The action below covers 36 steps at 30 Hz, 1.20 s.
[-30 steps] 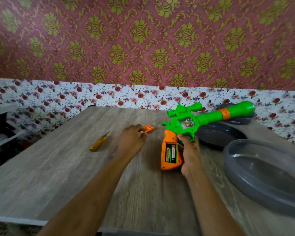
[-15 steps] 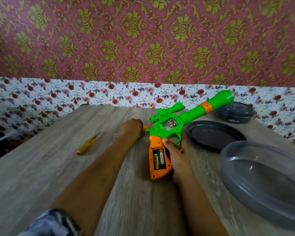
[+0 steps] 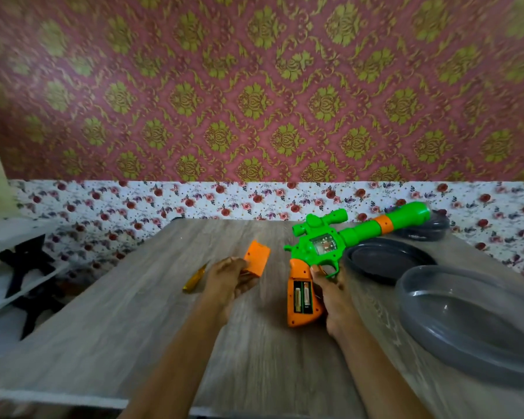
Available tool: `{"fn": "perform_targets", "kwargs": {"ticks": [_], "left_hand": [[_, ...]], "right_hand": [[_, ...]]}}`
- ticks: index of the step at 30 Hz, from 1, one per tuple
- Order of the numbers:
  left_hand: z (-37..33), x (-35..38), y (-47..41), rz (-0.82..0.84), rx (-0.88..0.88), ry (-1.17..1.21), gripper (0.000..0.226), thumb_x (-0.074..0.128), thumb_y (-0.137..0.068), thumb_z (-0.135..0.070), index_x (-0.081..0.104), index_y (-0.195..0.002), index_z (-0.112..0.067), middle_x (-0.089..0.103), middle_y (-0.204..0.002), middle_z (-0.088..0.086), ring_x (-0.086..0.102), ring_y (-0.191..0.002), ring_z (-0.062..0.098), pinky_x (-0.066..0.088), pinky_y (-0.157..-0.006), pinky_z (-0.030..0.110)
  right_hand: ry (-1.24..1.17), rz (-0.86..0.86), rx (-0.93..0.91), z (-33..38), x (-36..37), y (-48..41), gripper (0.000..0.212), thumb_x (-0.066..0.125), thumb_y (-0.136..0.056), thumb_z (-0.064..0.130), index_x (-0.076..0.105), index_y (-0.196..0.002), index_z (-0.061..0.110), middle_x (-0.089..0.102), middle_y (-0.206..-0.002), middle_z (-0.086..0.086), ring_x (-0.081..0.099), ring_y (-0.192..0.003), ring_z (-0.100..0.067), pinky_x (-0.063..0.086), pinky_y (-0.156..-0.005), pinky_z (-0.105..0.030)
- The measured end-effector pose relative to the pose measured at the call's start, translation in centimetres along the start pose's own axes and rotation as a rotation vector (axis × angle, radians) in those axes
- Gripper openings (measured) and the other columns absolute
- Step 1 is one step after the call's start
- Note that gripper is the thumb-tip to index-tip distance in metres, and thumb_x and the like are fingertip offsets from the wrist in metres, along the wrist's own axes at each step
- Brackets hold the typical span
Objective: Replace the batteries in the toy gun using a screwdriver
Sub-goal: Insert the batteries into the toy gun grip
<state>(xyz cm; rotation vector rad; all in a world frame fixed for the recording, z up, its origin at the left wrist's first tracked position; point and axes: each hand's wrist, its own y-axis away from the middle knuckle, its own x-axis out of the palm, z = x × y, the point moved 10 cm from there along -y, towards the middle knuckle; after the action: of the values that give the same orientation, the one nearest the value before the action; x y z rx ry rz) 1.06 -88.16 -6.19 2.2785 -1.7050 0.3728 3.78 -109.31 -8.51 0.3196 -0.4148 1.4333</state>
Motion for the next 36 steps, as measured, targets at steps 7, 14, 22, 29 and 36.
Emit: {"fn": "perform_targets", "kwargs": {"ticks": [7,14,22,29,36], "left_hand": [[0.9,0.1,2.9,0.071,0.069,0.042,0.021,0.055,-0.091,-0.002,0.052,-0.073,-0.011,0.059,-0.072,0.006,0.061,-0.069,0.017,0.057,-0.065,0.028],[1.1,1.8,3.5,0.254,0.186,-0.090,0.029,0.057,-0.087,0.005,0.052,-0.105,-0.017,0.065,-0.080,0.005,0.064,-0.071,0.014,0.058,-0.062,0.024],[2.0,3.8,3.5,0.388,0.325,-0.453,0.027,0.062,-0.085,0.003,0.058,-0.105,-0.015,0.064,-0.090,0.004,0.063,-0.077,0.004,0.052,-0.068,0.016],[1.9,2.5,3.2,0.273,0.324,-0.537,0.011,0.065,-0.086,-0.006,0.060,-0.092,0.001,0.069,-0.078,0.011,0.065,-0.060,0.004,0.055,-0.059,0.020],[2.2,1.7,3.6,0.230,0.237,-0.535,0.017,0.067,-0.086,-0.014,0.054,-0.078,-0.007,0.062,-0.065,0.005,0.058,-0.046,0.000,0.045,-0.045,0.014]], "right_hand": [[0.065,0.043,-0.053,0.3,0.0,2.3,0.047,0.060,-0.088,0.008,0.043,-0.132,0.013,0.064,-0.103,-0.002,0.062,-0.086,-0.014,0.052,-0.086,-0.042],[0.014,0.019,-0.125,0.6,-0.8,1.3,0.044,0.059,-0.087,0.003,0.040,-0.124,0.018,0.062,-0.096,0.004,0.060,-0.083,-0.010,0.049,-0.072,-0.029],[-0.043,0.067,-0.118,-0.1,-0.5,0.3,0.052,0.058,-0.085,-0.003,0.040,-0.128,0.021,0.063,-0.098,0.005,0.060,-0.086,-0.011,0.048,-0.082,-0.031],[0.003,0.120,-0.125,0.1,0.2,0.8,0.047,0.060,-0.086,0.002,0.044,-0.124,0.026,0.065,-0.099,0.005,0.060,-0.090,-0.014,0.046,-0.090,-0.039],[0.007,0.113,-0.099,0.0,0.2,1.1,0.054,0.057,-0.087,0.001,0.041,-0.135,0.019,0.067,-0.097,0.005,0.064,-0.082,-0.012,0.048,-0.090,-0.041]]}}
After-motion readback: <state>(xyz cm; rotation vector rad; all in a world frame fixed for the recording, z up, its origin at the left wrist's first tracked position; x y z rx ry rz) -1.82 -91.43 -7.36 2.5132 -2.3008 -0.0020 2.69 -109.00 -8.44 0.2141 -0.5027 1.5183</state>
